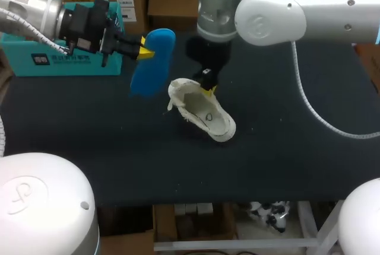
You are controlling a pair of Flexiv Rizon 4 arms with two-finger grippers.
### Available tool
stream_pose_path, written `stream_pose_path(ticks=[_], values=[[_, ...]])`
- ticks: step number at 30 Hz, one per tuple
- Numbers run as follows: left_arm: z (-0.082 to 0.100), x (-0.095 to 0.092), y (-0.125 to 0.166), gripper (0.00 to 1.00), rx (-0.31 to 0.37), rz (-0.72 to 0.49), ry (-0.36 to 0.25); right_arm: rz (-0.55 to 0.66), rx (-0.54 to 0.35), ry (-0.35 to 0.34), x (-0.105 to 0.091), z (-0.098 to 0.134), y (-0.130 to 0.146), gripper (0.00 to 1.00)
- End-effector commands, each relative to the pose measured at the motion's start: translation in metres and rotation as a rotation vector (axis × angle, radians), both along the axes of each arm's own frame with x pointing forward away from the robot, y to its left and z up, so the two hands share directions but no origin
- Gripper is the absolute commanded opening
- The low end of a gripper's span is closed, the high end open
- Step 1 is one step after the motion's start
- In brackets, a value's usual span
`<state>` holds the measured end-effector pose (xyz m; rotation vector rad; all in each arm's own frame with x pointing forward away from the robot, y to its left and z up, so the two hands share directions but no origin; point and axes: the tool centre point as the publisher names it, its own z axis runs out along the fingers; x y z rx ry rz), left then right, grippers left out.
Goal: Open the shoe tongue, take the insole out of the shoe, put the insole back into the shoe, and pack the shoe into the shoebox
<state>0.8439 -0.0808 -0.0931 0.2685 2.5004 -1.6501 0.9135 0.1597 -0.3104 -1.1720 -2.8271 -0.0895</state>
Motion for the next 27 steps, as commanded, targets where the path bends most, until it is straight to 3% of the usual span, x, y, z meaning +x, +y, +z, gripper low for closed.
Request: stream_pose_path(ticks=[1, 14, 26, 27], values=[[-0.001, 0.023, -0.012, 0.0, -0.005, -0.162, 0.054, -0.107, 0.038, -0.023, -0.015, 0.002, -0.007, 0.0], [0.015, 0.038, -0.024, 0.0, -0.116, -0.367, 0.111, -0.376, 0.161, -0.061, -0.038, -0.012, -0.017, 0.0], [0.021, 0.045, -0.024, 0.0, -0.153, -0.447, 0.133, -0.482, 0.164, -0.039, -0.04, -0.015, -0.007, 0.0], [0.021, 0.045, -0.025, 0.0, -0.154, -0.449, 0.133, -0.489, 0.156, -0.026, -0.039, -0.016, -0.01, 0.21]])
